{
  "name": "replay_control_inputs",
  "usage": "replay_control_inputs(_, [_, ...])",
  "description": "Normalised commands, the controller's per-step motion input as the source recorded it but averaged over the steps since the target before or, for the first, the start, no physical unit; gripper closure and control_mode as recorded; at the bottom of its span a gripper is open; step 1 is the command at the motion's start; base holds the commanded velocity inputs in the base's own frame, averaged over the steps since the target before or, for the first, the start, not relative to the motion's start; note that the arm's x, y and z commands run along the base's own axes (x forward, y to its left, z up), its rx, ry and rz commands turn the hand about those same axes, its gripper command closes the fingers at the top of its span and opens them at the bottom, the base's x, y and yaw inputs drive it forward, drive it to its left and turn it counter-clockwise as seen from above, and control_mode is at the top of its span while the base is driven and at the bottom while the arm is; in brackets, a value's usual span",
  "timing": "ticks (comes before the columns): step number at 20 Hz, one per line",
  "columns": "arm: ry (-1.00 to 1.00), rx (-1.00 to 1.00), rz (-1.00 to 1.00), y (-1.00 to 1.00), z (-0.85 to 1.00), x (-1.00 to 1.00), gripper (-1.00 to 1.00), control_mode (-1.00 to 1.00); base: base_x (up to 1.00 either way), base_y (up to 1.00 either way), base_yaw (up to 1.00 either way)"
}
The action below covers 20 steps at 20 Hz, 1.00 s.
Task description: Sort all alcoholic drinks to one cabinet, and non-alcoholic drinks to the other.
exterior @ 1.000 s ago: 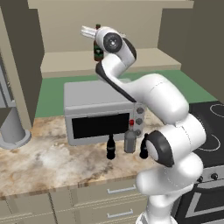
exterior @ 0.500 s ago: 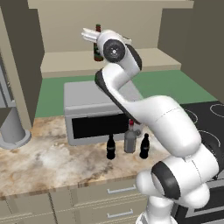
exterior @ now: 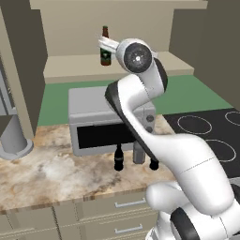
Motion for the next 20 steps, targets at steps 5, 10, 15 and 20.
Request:
replay_control_inputs(5, [0.15, 0.09, -0.06, -0.27, -0.13, -0.67, -1.0, -1.0, 0.0, 0.0, 0.0])
replay_control_inputs(10, [0.12, 0.07, -0.03, -0.24, -0.35, -0.54, -1.0, -1.0, 0.0, 0.0, 0.0])
replay_control_inputs(15, [0.12, 0.05, -0.02, -0.22, -0.45, -0.44, -1.0, -1.0, 0.0, 0.0, 0.0])
replay_control_inputs(20, [0.11, 0.03, 0.0, -0.21, -0.5, -0.34, -1.0, -1.0, 0.0, 0.0, 0.0])
